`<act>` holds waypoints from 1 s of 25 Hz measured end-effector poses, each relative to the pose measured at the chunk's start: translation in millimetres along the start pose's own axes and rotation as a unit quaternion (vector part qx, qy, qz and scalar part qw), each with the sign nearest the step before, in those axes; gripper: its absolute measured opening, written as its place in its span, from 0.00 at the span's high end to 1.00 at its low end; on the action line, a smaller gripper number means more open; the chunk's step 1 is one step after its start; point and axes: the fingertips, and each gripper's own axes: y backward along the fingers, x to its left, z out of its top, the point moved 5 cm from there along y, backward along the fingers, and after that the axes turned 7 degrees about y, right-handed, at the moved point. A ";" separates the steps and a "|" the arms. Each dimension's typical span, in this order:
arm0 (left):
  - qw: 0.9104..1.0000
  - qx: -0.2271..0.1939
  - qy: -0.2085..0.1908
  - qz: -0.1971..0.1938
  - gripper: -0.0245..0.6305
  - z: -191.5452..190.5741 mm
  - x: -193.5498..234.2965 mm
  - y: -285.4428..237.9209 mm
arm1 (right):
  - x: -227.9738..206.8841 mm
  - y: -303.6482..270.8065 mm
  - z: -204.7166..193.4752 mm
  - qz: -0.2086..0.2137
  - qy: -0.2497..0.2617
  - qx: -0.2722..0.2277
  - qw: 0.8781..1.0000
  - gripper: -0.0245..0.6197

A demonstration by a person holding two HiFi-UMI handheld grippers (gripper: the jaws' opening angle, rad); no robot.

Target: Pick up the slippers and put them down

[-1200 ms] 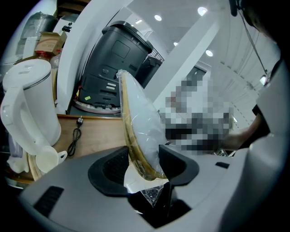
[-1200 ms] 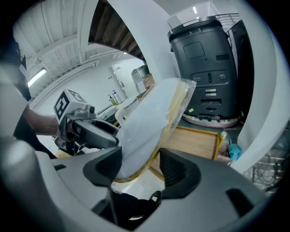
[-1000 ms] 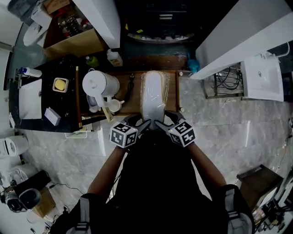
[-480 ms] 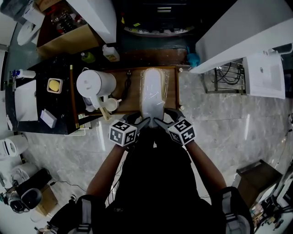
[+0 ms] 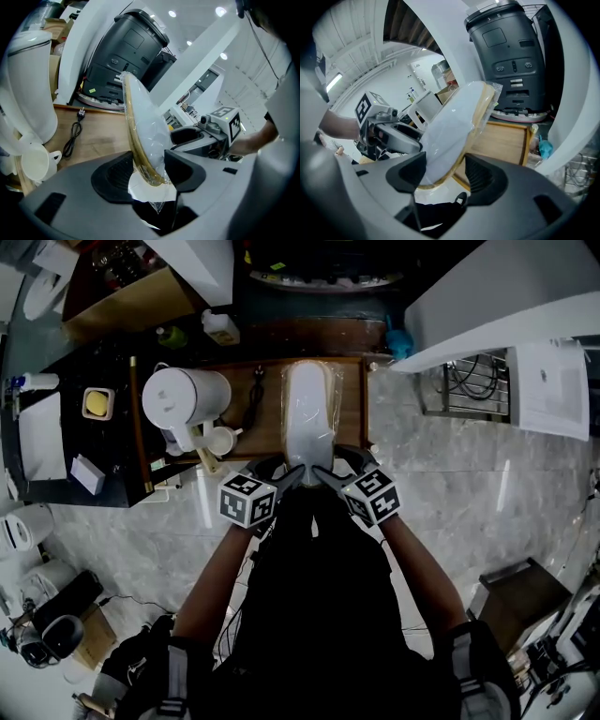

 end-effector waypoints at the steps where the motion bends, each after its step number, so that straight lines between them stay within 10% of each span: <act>1: 1.000 0.001 0.001 0.000 0.64 -0.6 0.9 -1.9 | -1.4 -0.8 -0.7 0.000 -0.001 0.000 1.000 0.55; 25: 0.999 0.030 0.031 0.007 0.64 -23.9 47.7 -45.6 | -27.3 -49.2 -35.9 0.006 -0.014 0.032 0.999 0.55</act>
